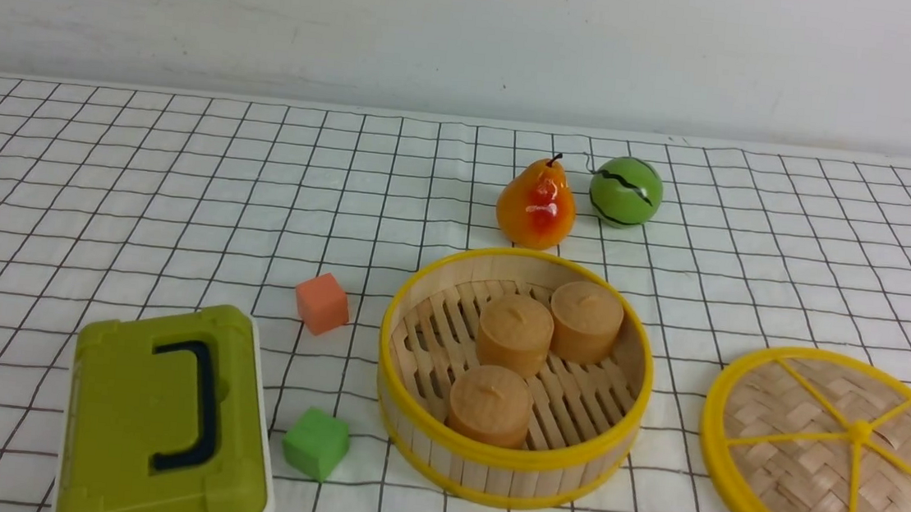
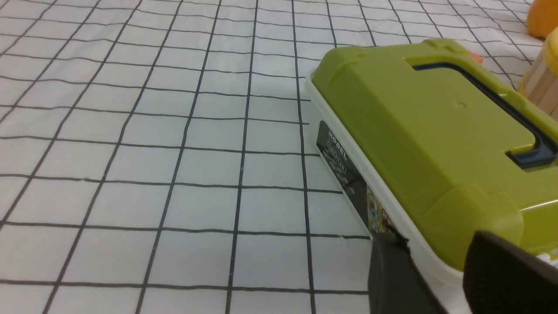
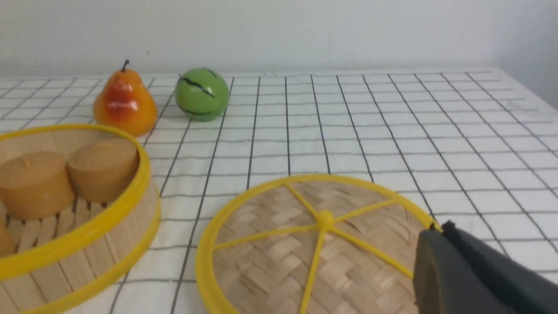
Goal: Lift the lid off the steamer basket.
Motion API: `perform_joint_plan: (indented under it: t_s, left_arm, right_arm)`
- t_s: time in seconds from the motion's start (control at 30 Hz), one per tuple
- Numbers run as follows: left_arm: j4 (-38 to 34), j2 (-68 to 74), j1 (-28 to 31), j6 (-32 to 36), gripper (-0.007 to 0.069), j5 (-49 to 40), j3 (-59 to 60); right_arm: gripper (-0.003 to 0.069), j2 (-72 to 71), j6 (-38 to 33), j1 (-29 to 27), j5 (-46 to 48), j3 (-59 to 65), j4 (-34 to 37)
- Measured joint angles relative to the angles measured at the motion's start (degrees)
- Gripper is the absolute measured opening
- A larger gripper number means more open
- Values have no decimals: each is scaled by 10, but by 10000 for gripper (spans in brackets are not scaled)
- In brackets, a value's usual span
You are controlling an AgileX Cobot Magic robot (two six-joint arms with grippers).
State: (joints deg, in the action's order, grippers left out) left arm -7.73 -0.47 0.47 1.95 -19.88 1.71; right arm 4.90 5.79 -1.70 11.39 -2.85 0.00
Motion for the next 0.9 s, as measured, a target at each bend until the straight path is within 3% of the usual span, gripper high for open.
perform_joint_plan:
  t_s: [0.4, 0.9]
  left_arm:
    - [0, 0, 0, 0, 239, 0, 0]
    - [0, 0, 0, 0, 239, 0, 0]
  right_arm:
    - [-18, -55, 40, 0, 99, 41, -21]
    - [-11, -55, 41, 0, 107, 39, -21]
